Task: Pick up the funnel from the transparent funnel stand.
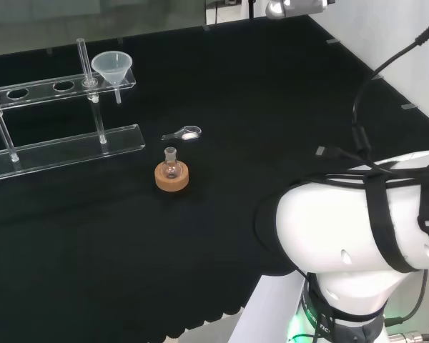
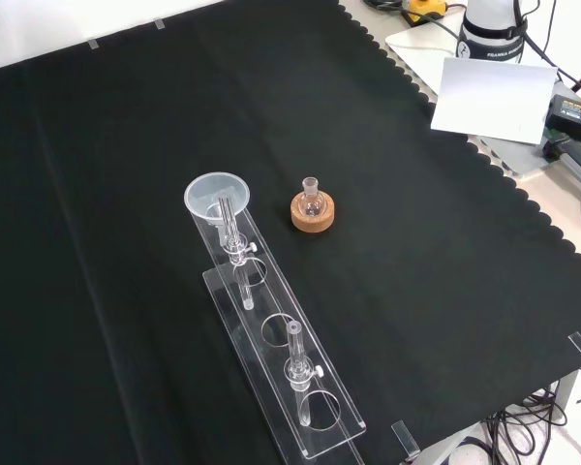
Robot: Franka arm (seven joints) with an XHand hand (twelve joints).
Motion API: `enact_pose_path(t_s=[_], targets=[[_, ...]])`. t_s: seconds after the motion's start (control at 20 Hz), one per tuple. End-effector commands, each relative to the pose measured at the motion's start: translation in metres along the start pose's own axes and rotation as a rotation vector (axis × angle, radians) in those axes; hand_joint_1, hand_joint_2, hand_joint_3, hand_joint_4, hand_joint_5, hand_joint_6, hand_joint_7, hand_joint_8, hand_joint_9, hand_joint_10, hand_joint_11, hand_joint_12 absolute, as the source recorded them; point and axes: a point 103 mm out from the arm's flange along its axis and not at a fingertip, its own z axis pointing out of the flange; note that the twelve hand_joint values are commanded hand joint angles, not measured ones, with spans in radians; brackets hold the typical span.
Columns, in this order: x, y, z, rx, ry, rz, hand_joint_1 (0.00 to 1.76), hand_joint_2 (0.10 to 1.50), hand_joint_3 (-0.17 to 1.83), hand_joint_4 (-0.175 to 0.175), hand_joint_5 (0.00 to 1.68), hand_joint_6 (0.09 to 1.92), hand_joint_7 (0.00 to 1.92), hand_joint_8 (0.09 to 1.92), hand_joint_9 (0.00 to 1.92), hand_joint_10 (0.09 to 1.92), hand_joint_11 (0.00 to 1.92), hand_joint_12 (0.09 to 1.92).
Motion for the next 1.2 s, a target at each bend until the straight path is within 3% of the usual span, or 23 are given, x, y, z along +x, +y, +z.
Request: enact_pose_path(t_s=[0.05,0.25,0.45,0.9,1.2], targets=[[-0.003,0.008,-0.002,0.005,-0.009,0.027,0.00,1.11,0.48,0.046,0.15,0.09,0.00,0.17,0.05,0.65,0.06,1.35],[-0.005,0.024,0.004,0.013,-0.005,0.041,0.00,1.11,0.48,0.046,0.15,0.09,0.00,0.17,0.05,0.65,0.06,1.35],[0.002,0.048,0.010,0.014,-0.007,0.024,0.00,1.11,0.47,0.044,0.15,0.09,0.00,0.17,0.06,0.65,0.06,1.36],[0.018,0.136,0.039,0.054,-0.007,-0.050,0.02,1.08,0.40,0.034,0.15,0.09,0.04,0.23,0.10,0.65,0.07,1.38],[0.036,0.173,0.062,0.107,-0.017,-0.095,0.13,1.01,0.34,0.021,0.15,0.09,0.04,0.31,0.12,0.67,0.06,1.39]])
